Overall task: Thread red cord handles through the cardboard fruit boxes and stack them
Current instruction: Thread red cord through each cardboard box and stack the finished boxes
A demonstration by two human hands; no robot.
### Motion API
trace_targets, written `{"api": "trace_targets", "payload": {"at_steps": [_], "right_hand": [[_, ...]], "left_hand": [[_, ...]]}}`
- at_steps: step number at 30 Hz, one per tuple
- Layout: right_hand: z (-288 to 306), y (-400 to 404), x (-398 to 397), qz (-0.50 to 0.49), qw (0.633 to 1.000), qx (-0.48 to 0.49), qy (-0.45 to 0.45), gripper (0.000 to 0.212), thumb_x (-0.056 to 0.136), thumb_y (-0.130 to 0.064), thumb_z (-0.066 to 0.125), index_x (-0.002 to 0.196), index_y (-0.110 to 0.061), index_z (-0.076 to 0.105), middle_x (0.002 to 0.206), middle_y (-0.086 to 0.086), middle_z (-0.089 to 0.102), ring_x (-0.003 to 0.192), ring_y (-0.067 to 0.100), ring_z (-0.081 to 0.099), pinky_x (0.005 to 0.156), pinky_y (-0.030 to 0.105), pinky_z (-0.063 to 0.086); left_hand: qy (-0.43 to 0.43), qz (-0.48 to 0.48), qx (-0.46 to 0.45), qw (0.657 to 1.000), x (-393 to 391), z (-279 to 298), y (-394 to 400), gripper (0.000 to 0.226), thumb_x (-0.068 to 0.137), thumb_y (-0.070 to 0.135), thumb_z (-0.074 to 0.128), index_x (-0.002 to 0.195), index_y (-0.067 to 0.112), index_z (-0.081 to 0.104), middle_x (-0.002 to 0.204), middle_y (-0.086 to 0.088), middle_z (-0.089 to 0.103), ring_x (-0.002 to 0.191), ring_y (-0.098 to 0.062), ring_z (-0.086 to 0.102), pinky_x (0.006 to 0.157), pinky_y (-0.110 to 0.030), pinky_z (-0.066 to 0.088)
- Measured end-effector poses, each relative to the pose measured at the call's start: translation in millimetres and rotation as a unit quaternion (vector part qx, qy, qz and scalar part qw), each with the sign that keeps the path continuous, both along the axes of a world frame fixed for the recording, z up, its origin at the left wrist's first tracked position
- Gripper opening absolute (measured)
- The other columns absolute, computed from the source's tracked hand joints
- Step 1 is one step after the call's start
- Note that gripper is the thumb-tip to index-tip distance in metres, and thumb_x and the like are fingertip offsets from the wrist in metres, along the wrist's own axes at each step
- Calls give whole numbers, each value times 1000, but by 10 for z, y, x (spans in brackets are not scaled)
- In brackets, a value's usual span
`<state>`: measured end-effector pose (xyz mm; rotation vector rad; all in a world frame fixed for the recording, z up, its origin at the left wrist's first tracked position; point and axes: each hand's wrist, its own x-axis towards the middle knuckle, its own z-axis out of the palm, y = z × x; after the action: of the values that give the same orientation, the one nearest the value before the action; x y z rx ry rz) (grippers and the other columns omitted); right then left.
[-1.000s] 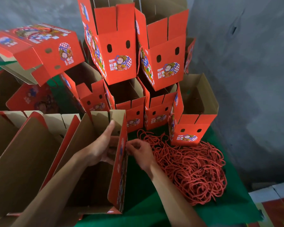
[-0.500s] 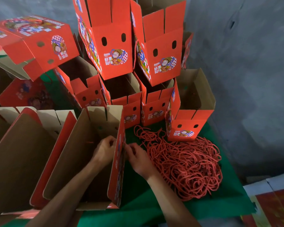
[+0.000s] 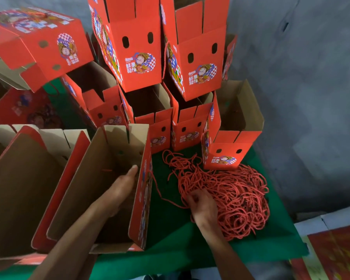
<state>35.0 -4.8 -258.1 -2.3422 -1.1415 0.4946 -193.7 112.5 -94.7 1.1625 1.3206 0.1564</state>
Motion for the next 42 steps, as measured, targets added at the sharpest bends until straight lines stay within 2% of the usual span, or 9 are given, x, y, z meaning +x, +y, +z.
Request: {"api": "trace_targets", "payload": {"at_steps": [4,6,10,14,20,25,27,32,42], "right_hand": [[124,-2,-9,-51,992,51,103,17,91,-36,77,85,-26,65,84,-10,67,77,11,64,68,33,50],[174,16,-10,-65,982,82,155,20,89,-34,81,82,-23,66,79,-8,69,73,11,66,71,36,54],[210,-20,38,-103,953,152,242,12,91,-24,79,89,-18,70,86,-5,74,80,5,69,85,34,58],[294,-55,110,-138,869,219,421,25,92,-14,77,115,-12,71,97,3,80,95,17,77,95,31,59],[647,-54,155,-112,841,272,455,16,89,-21,80,104,-24,79,103,1,80,100,20,76,90,24,57],[868,-27,-258,69,906,171,382,15,98,-25,70,110,-29,77,98,-10,78,90,25,74,79,32,60],[820,-28,-508,107,903,159,384,16,98,-17,70,112,-18,78,95,-8,78,86,17,74,77,22,55],[764,-9,-804,122,865,179,453,11,95,-11,74,105,-9,79,90,1,80,84,14,75,77,23,58],[718,-5,-894,151,884,147,416,7,95,-29,71,97,-30,78,92,-6,79,84,12,75,72,20,57]], "left_hand": [[-57,2,-28,998,-59,175,-68,59,85,86,31,100,43,69,97,1,78,91,-19,76,71,-37,55],[-68,-39,-25,997,-87,240,-119,48,79,92,35,86,60,70,95,14,77,91,-9,75,67,-32,55],[-68,-77,-2,995,-128,278,-203,48,78,75,60,117,47,58,102,13,76,97,-12,74,75,-33,56],[-52,-89,1,995,-178,290,-260,55,78,65,71,123,39,52,107,3,75,96,-16,75,79,-36,57],[-21,-56,-8,998,-190,202,-245,38,95,52,54,126,29,52,108,-6,75,98,-25,75,91,-47,56],[-7,-29,4,1000,-281,150,-164,44,94,55,57,124,23,57,99,-4,78,90,-25,77,88,-48,57],[-7,-18,2,1000,-319,144,-157,50,91,58,60,124,21,58,98,-4,79,88,-24,77,85,-45,57],[1,0,20,1000,-362,168,-187,61,82,69,63,121,22,63,97,-2,79,87,-23,77,86,-46,57],[-48,-16,-32,998,-382,176,-254,68,76,86,52,126,40,54,108,3,77,99,-22,75,99,-52,52]]}}
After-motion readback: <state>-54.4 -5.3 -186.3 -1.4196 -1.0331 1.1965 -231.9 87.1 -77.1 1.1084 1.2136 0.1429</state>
